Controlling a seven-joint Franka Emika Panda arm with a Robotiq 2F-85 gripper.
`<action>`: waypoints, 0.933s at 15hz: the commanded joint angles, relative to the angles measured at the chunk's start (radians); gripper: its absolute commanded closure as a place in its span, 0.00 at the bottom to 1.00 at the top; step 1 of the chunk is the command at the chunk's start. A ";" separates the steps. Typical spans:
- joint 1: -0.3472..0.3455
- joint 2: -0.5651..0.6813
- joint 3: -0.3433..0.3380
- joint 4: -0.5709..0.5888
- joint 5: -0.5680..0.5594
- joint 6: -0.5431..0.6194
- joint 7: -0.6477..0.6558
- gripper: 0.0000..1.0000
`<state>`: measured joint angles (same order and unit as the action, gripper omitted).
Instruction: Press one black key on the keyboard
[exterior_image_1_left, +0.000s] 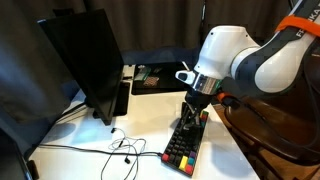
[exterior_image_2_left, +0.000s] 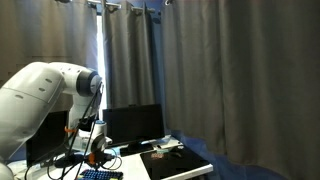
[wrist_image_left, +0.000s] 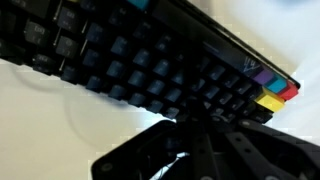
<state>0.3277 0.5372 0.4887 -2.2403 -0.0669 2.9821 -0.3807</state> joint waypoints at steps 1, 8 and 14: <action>-0.009 0.024 0.004 0.018 -0.034 0.011 0.021 1.00; -0.014 0.034 0.014 0.023 -0.030 0.020 0.018 1.00; -0.008 0.037 0.009 0.027 -0.035 0.037 0.020 1.00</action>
<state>0.3277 0.5474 0.4897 -2.2333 -0.0670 2.9906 -0.3807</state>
